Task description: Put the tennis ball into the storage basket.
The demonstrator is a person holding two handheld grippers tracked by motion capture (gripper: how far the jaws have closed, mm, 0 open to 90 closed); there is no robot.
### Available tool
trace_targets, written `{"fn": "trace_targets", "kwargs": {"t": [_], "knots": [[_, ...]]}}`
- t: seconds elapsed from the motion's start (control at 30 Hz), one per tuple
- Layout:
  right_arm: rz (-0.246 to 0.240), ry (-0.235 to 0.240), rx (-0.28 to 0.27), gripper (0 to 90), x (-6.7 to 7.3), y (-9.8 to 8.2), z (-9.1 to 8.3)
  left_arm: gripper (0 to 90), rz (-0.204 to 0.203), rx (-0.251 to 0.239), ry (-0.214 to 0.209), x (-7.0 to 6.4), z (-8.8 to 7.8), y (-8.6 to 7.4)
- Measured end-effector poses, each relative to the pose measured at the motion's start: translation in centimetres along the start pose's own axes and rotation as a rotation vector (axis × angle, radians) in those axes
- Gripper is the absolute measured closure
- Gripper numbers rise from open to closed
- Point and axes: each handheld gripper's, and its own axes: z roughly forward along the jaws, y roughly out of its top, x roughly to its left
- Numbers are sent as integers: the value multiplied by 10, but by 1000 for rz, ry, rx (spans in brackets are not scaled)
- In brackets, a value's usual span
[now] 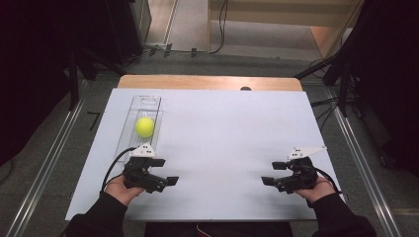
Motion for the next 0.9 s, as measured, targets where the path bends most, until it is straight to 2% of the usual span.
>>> {"fn": "trace_targets", "kwargs": {"t": [0.4, 0.9], "knots": [[-1, -1, -2, 197, 0, 0, 0, 158, 4, 32, -4, 2, 1, -6], [0, -2, -1, 197, 0, 0, 0, 158, 8, 46, -9, 3, 2, -6]]}}
